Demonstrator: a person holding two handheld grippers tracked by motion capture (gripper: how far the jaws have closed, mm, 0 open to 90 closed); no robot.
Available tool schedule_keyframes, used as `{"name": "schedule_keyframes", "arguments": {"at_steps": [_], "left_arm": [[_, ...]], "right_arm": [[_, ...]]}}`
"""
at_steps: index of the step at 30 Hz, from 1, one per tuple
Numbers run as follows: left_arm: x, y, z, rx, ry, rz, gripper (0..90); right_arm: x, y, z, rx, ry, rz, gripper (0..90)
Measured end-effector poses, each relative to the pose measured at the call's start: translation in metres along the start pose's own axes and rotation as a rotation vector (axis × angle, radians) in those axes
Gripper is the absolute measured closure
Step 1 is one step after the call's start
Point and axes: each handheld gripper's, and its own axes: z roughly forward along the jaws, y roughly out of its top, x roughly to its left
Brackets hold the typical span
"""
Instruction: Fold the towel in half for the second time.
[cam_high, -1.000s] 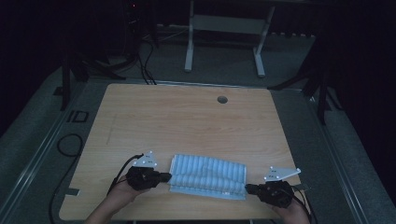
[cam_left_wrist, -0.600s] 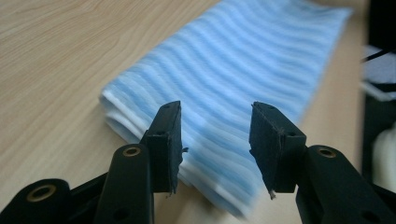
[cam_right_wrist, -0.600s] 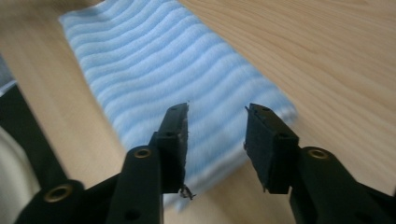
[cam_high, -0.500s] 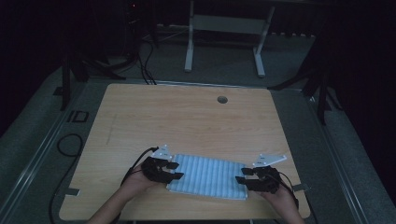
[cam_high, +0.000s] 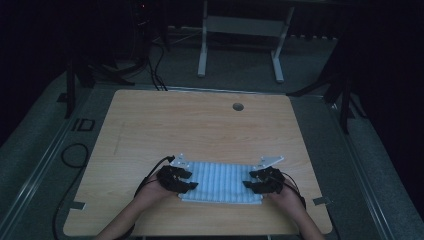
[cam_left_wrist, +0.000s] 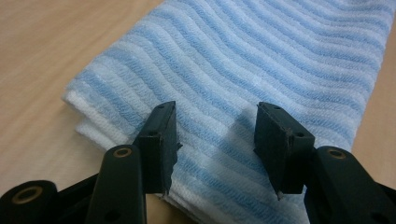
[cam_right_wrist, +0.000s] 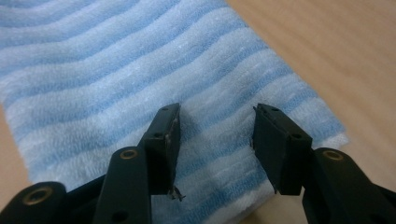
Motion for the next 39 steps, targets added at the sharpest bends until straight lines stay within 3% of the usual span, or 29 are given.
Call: {"name": "schedule_keyframes", "arguments": {"at_steps": [5, 8, 9, 12, 15, 22, 26, 39], "left_arm": [[0.016, 0.003, 0.0, -0.005, 0.026, -0.03, 48.9], [0.016, 0.003, 0.0, -0.005, 0.026, -0.03, 48.9], [0.033, 0.008, 0.0, -0.003, 0.062, -0.044, 49.3], [0.039, 0.011, 0.0, 0.003, 0.071, -0.045, 49.4], [0.054, 0.018, 0.003, 0.008, 0.095, -0.06, 49.4], [0.075, 0.027, 0.006, 0.005, 0.117, -0.089, 49.4], [0.08, 0.028, 0.006, -0.001, 0.117, -0.1, 49.3], [0.096, 0.031, 0.006, -0.006, 0.142, -0.133, 49.3]], "right_arm": [[-0.017, 0.018, 0.015, -0.013, 0.003, 0.006, 50.2], [-0.02, 0.021, 0.018, -0.017, 0.002, 0.007, 50.2], [-0.027, 0.032, 0.026, -0.022, 0.003, 0.015, 50.1], [-0.033, 0.042, 0.033, -0.013, -0.003, 0.019, 50.0], [-0.041, 0.053, 0.039, 0.002, -0.008, 0.017, 49.8], [-0.061, 0.072, 0.053, 0.0, -0.007, 0.052, 48.9], [-0.069, 0.079, 0.059, -0.003, 0.009, 0.079, 48.4], [-0.075, 0.093, 0.069, 0.006, -0.004, 0.086, 48.2]]}}
